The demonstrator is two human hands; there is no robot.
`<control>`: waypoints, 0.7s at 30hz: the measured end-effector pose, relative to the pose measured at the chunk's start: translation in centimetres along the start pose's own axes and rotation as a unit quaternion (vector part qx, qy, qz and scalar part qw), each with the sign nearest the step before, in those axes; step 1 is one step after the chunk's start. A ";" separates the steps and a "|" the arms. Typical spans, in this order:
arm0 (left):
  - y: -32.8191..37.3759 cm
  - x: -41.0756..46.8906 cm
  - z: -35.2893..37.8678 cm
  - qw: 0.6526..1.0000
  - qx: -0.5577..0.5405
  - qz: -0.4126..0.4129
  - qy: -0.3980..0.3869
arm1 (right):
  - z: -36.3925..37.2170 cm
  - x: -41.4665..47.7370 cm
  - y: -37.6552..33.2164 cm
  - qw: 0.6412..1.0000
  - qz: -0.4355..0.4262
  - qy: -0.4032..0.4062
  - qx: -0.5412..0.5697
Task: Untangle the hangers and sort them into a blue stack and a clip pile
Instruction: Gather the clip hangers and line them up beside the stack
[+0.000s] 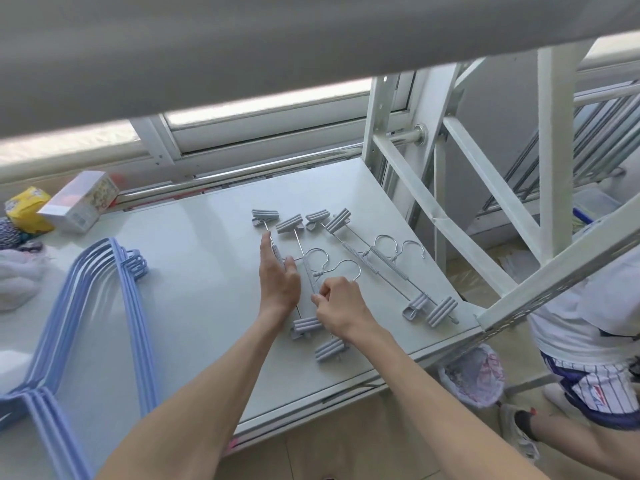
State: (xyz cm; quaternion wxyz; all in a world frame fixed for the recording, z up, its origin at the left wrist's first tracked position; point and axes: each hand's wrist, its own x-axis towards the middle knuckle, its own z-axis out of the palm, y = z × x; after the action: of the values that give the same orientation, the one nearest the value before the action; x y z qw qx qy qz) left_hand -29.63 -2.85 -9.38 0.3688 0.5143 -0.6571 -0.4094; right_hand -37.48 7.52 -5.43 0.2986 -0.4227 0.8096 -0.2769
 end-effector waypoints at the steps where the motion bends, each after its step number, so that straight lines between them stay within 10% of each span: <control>1: 0.0 0.0 0.0 1.000 0.003 0.010 -0.001 | -0.1 0.1 -0.1 1.000 0.001 -0.002 -0.006; 6: -0.1 0.0 0.0 0.998 0.029 0.042 -0.028 | -1.6 0.1 -0.4 0.995 -0.004 -0.023 -0.092; 12: -0.5 0.2 0.3 0.994 0.068 0.080 -0.042 | -5.1 0.0 1.2 0.978 0.006 0.148 -0.147; 21: -0.5 0.0 0.1 0.989 0.097 0.078 -0.085 | -5.7 0.0 2.5 0.976 0.044 0.115 -0.177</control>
State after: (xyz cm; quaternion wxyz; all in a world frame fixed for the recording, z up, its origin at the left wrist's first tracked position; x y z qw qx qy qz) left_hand -29.52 -2.93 -9.83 0.2909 0.4581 -0.7608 -0.3560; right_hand -42.85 9.89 -3.30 0.1360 -0.3980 0.8927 -0.1619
